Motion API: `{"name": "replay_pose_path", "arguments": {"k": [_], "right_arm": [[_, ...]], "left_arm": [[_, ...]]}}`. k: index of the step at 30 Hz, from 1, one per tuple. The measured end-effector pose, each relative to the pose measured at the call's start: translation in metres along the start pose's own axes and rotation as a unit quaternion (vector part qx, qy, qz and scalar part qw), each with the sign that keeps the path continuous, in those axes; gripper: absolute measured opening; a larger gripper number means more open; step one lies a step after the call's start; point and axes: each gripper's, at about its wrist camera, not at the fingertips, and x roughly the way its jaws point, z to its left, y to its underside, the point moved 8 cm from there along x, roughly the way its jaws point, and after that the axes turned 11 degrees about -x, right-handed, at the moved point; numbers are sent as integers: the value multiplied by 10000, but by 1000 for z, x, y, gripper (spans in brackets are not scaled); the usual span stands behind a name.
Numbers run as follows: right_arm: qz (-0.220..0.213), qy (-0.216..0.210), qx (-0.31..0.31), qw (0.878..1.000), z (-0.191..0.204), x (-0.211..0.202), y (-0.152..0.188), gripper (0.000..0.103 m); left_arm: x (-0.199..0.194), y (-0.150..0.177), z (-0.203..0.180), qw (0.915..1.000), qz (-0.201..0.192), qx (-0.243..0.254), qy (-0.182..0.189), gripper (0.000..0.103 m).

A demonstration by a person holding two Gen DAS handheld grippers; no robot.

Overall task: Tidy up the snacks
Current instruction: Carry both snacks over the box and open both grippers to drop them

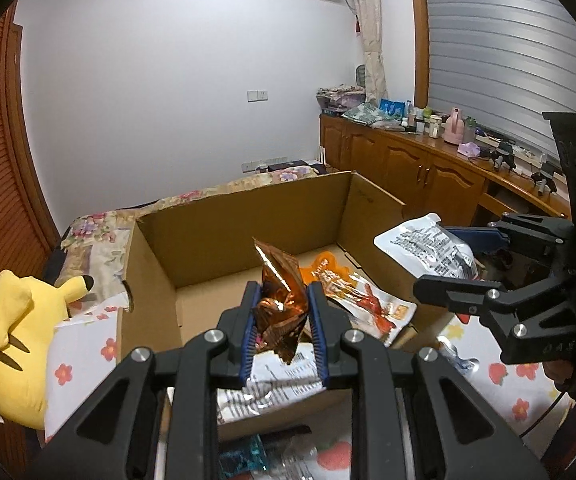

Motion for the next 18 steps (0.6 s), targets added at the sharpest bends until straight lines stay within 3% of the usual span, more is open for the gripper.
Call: {"name": "replay_pose_path", "arguments": {"k": [18], "right_arm": [[383,73,108,9992,-16,42,-3,67]], "left_arm": [[33,3,13,9996,209,-82,-163,26]]}}
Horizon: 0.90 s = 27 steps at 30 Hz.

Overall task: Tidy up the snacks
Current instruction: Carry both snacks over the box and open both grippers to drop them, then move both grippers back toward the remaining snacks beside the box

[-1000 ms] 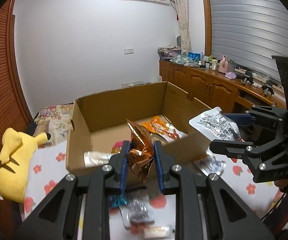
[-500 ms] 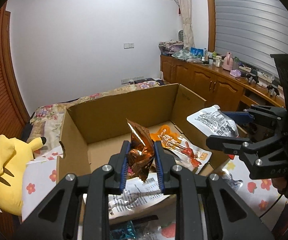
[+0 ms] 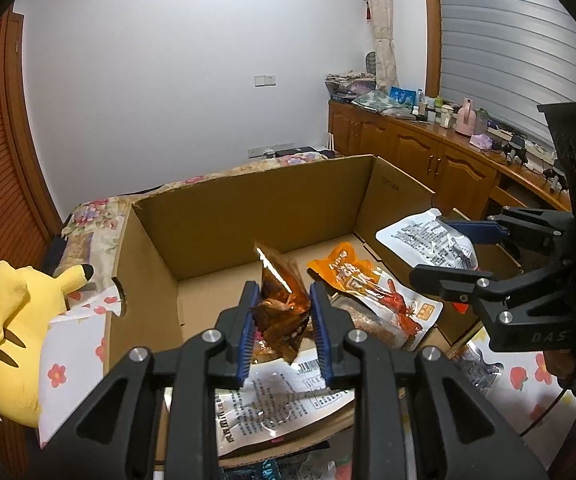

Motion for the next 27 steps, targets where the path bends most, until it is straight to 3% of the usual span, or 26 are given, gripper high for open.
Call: {"name": "replay_pose_path", "arguments": {"k": [5,12,27], "right_arm": [[17,-1,129,9999,-5,1,2,68],[-47,71,170,9998,-6,-13,6,69],[-296,253,190,9991,19,-93,36,71]], "left_arm": [[2,1,0,10000,8,-40,-50,36],[-11,5,0,10000,-17,-91,-22,37],[-92,45,-15,9996,-274,13,-93,38]]}}
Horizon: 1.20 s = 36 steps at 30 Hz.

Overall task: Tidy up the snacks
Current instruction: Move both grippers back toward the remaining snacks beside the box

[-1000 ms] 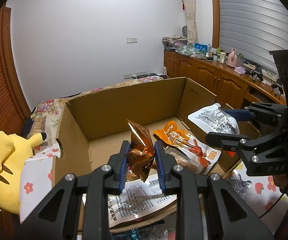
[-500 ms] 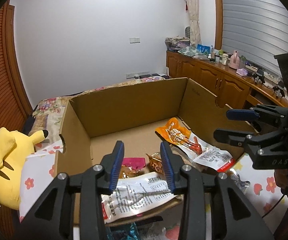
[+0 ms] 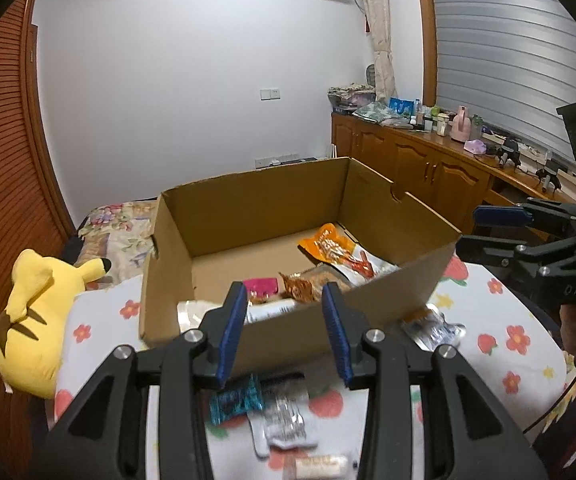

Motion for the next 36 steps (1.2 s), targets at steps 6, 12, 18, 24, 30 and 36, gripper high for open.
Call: {"name": "replay_pose_path", "arguments": {"k": [6,12,18,24,30,36], "right_arm": [[-36,67,-39,10000,12,-24,14,73],[-13,84,-14,10000,19,-40,35,78],[116,105,-126,9998,25,-38,46,79],[228,124,-65,9996,21,-29,58,82],[297,137,-69,9994,20,-18,66,85],[439,102,-120,9989,23,-4,72,85]], "left_arm": [[-21,24,-4,10000,30,32,-29,39],[-29,48,-8,9999,122,87,-73,39],[-24,72,-7,9995,316,57,-53,41],[-13,101,-3,9983,577,47,-46,41],[3,127,4,9962,859,-95,60,45],[21,150,8,9931,1170,-78,-47,46]]}}
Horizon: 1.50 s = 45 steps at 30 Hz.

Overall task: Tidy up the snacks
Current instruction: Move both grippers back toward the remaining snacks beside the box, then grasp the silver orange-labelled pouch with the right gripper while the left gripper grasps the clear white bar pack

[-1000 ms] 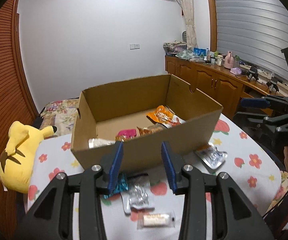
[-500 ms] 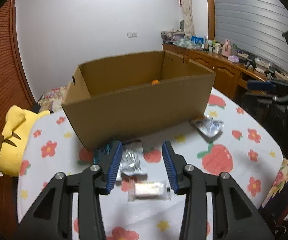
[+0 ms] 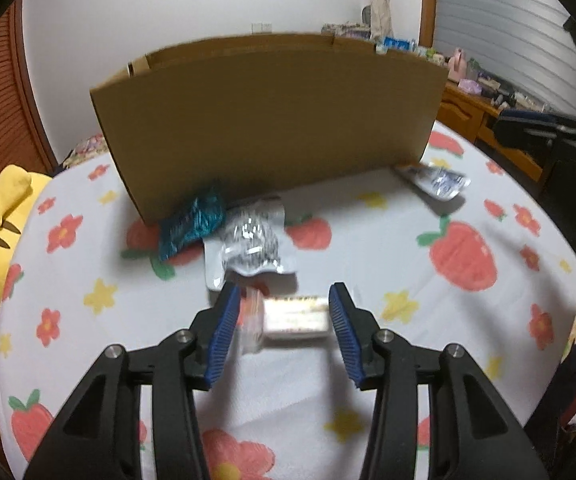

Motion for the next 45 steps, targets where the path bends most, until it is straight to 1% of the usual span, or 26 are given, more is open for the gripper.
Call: {"name": "replay_pose_path", "arguments": {"k": [2,11,15,23,27,30,32,34,35,36,39,40,42,45], "right_arm": [[48,-9,-21,10000,1,5,2,85],[381,-70,22,9992,-2,36,14,86],[526,-66,92,9986,-6,52,18,86],[781,-30,260,9966,-18,83,26,86],[962,-22,325,9948,-23,99,33,86],[1073,-22,386,9935,-25,107,38,86],[1046,62,297,9941,-24,108,38,86],[1026,86,227,9944,-23,107,38,81],[1008,67,198,9947,-22,106,38,75],[1000,41,179,9948,-20,105,37,71],[1038,-41,134,9945,-16,101,39,65],[1042,-77,115,9945,-15,99,40,64],[1065,-117,50,9942,-12,94,43,63],[1088,-191,-35,9939,-3,84,50,63]], "left_arm": [[1,1,1,10000,-27,-61,71,48],[4,1,4,9995,-24,-240,189,51],[2,1,4,9990,29,-325,306,51],[-2,2,-4,9991,3,-246,345,52],[3,5,-2,9992,71,-276,272,53],[5,5,-2,9993,44,-289,237,56],[8,6,-2,9993,91,-299,216,62],[11,8,-2,9993,161,-295,191,64],[12,9,-2,9992,192,-302,201,65],[12,9,-2,9991,195,-302,204,65],[13,8,-3,9992,189,-299,182,66],[13,8,-4,9993,187,-287,174,66],[14,8,-4,9994,209,-250,107,72],[16,9,-7,9996,229,-144,17,73]]}}
